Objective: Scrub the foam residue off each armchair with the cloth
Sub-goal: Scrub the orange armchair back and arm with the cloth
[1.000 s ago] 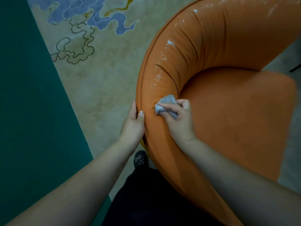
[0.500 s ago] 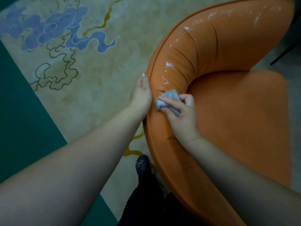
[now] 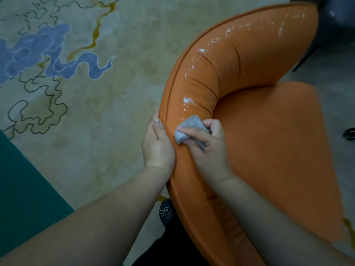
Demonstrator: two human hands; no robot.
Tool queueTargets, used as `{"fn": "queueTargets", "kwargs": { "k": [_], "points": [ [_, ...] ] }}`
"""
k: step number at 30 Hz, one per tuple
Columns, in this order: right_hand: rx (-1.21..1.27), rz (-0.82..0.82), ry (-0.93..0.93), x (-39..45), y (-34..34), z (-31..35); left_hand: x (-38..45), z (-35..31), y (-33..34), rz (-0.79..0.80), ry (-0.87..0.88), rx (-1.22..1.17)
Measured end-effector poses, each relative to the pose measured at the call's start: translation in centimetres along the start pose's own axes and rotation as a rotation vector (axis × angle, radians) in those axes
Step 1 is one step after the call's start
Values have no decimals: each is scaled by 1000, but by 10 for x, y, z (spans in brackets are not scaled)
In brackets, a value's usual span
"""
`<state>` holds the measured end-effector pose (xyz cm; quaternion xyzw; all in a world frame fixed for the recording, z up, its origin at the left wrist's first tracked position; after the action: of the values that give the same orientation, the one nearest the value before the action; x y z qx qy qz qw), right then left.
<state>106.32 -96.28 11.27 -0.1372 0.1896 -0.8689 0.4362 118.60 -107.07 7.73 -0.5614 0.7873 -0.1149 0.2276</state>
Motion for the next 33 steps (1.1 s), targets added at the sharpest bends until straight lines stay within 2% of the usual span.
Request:
{"fn": "queueTargets", "kwargs": {
  "k": [3, 8, 11, 13, 16, 20, 23, 26, 29, 33],
  "points": [
    [38, -45, 24, 6, -1, -5, -1, 0, -1, -16, 0, 7],
    [13, 76, -70, -46, -2, -4, -1, 0, -1, -9, 5, -9],
    [-103, 111, -141, -23, 1, 5, 0, 1, -1, -6, -7, -43],
    [-146, 71, -150, 9, 4, 10, 0, 1, -2, -12, 0, -41],
    [7, 35, -58, 25, 3, 2, 0, 2, -1, -6, 2, -27],
    [67, 99, -80, -36, 0, -5, -2, -1, -2, -16, 8, 1],
    [26, 58, -62, -25, -2, -8, -1, -2, -3, -14, 1, 24],
    [-70, -52, -93, 29, 3, 6, -1, -5, -3, -20, 18, 69],
    [-58, -144, -14, 77, 2, 3, -1, -5, -3, -25, 24, 98],
    [10, -123, -52, 40, 3, -2, -3, -5, -1, -7, 1, 133]
  ]
}}
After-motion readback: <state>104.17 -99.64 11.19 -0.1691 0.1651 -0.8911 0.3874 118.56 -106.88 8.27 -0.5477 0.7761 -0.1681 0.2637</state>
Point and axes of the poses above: each hand's wrist, its own x-axis towards the middle knuckle, its own y-axis out of the palm, z = x × y, the point moved 9 cm from there along x, towards the middle knuckle, and after that the axes turned 6 degrees about z, right-handed, at the moved point
